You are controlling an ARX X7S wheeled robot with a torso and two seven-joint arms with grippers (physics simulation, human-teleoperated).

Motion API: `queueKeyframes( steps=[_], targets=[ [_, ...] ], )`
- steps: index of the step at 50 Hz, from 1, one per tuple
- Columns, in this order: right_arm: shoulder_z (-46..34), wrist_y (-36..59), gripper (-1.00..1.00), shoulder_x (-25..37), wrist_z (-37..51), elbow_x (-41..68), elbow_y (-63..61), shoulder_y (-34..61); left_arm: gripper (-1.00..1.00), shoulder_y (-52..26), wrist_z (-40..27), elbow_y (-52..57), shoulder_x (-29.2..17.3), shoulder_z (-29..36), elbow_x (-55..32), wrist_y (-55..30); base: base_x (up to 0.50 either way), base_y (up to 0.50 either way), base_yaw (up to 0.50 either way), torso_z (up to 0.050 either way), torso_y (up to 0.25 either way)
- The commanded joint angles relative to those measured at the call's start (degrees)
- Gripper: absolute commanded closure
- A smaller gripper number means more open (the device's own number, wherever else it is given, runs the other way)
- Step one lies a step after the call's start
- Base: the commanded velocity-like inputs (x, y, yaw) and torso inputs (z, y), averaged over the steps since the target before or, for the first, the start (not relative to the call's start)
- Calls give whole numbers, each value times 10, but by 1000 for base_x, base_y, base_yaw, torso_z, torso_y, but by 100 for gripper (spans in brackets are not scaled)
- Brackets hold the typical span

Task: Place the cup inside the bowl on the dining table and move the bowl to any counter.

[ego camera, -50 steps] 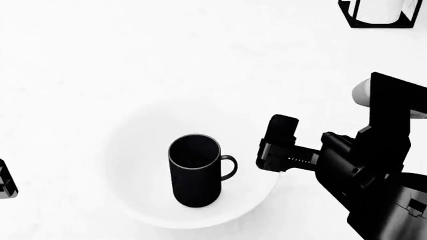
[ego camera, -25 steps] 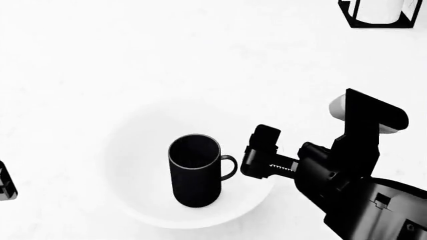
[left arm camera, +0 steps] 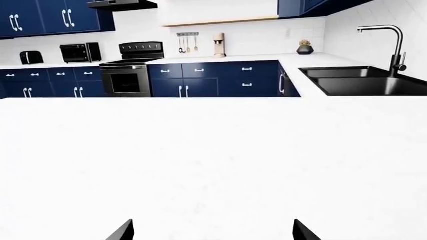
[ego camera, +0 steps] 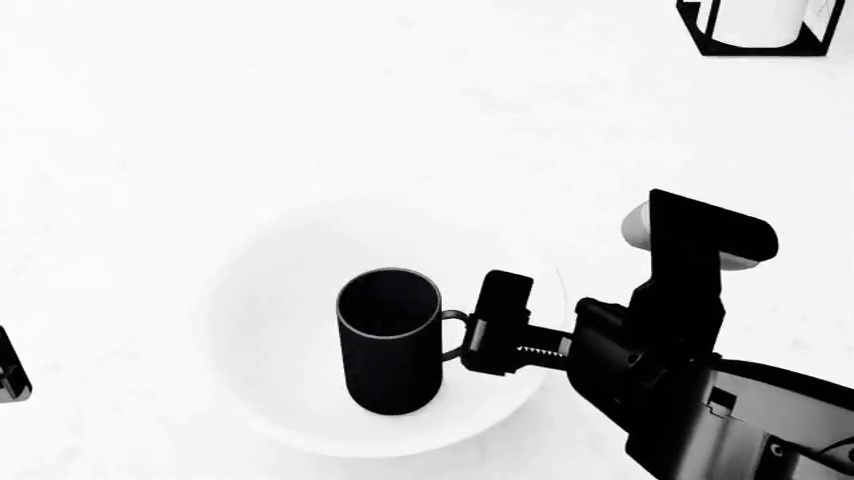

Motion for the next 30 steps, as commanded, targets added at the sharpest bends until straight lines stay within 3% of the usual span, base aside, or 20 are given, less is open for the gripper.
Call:
queueKeyframes(
  steps=[1, 14, 15, 30],
  targets=[
    [-15, 7, -100, 0, -9, -12, 1, 1, -100, 3, 6, 1, -1, -1, -9, 6, 0, 0, 0, 0, 0],
    [-11, -2, -100, -4, -8, -9, 2, -3, -100, 8, 6, 1, -4, -3, -11, 10, 0, 0, 0, 0, 0],
    [-9, -5, 100, -4, -8, -9, -1, -3, -100, 9, 6, 0, -5, -4, -12, 11, 0, 0, 0, 0, 0],
    [26, -35, 100, -7, -2, 20, -1, -23, -100, 5, -1, 1, -4, 3, -12, 10, 0, 0, 0, 0, 0]
  ],
)
